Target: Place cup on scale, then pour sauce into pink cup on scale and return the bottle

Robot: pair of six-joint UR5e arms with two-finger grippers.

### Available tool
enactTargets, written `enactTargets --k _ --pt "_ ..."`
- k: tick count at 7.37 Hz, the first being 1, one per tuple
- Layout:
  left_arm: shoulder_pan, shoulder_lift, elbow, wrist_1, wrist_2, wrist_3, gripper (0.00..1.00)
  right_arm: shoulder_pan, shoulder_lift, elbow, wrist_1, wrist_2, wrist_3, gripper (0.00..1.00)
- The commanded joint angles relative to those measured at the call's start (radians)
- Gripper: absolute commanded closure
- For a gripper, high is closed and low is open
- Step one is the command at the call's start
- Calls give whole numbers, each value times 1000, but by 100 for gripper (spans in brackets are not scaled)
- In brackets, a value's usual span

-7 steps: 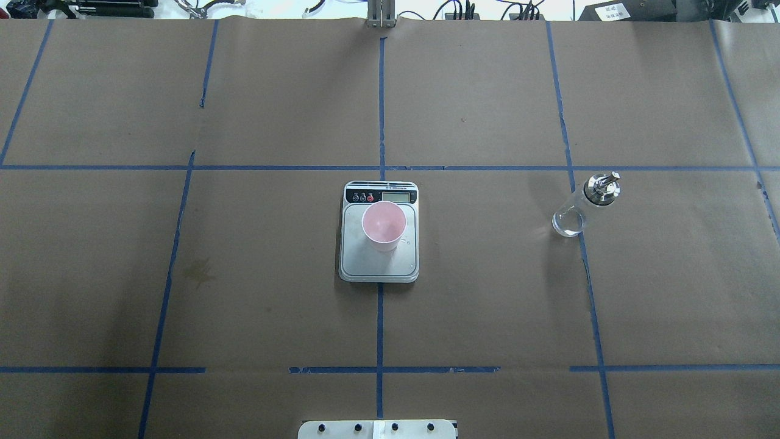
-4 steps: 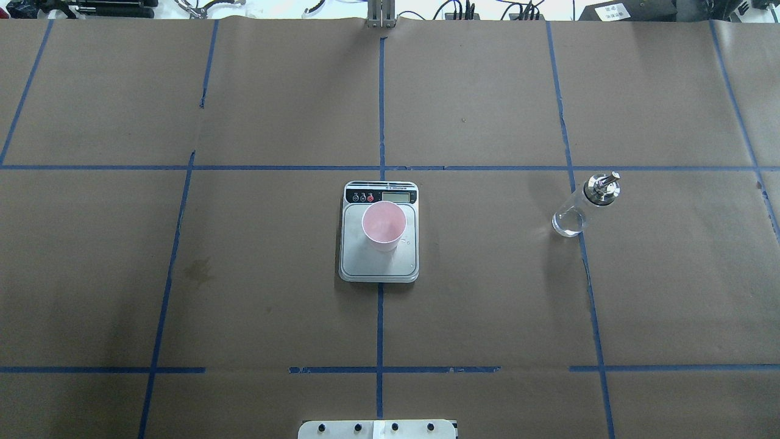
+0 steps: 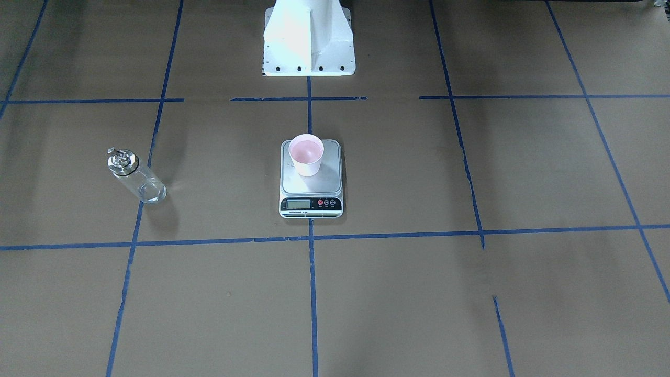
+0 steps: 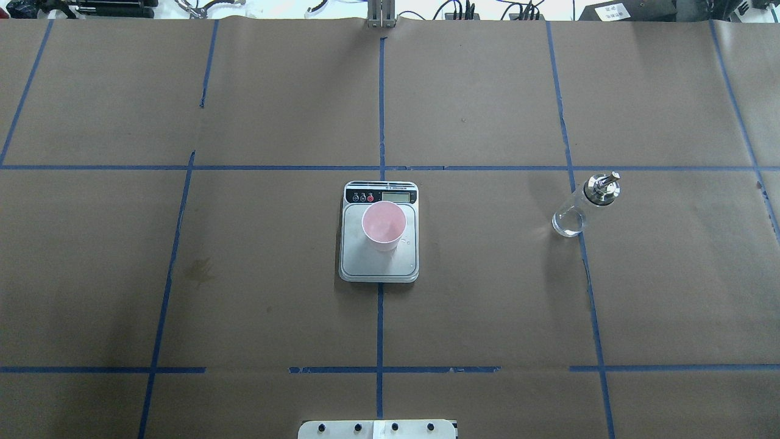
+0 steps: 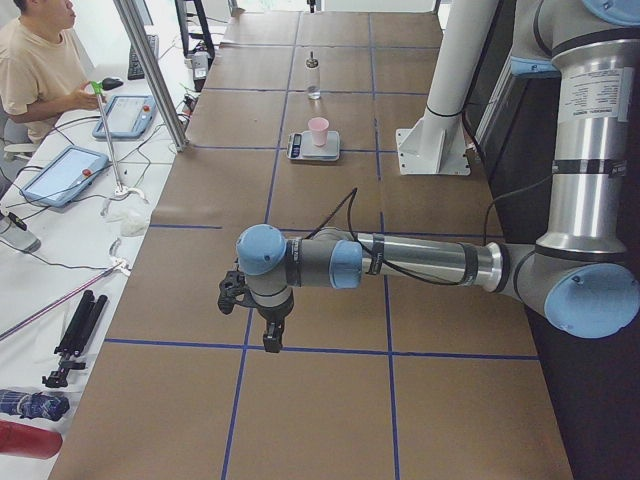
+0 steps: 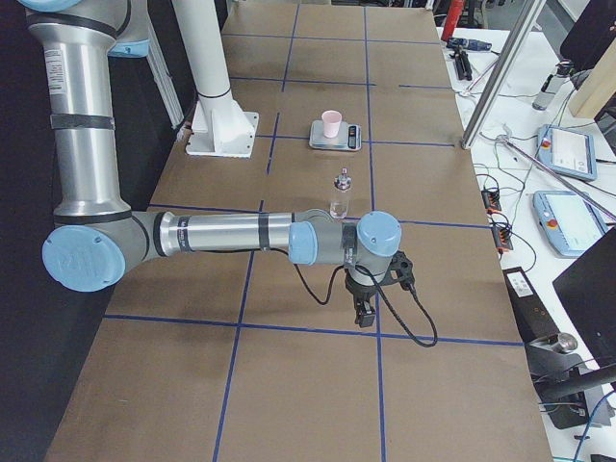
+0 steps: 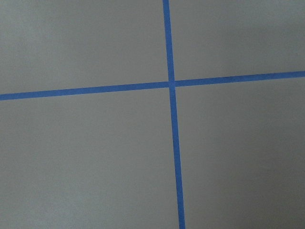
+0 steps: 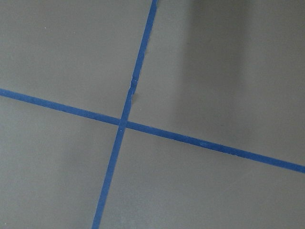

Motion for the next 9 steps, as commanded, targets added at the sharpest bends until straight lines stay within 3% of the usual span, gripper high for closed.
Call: enactTargets --k 1,9 --pt "0 0 2 -8 0 0 0 0 0 0 0 0 0 0" --pt "0 -2 0 -11 0 0 0 0 -12 0 0 1 3 0"
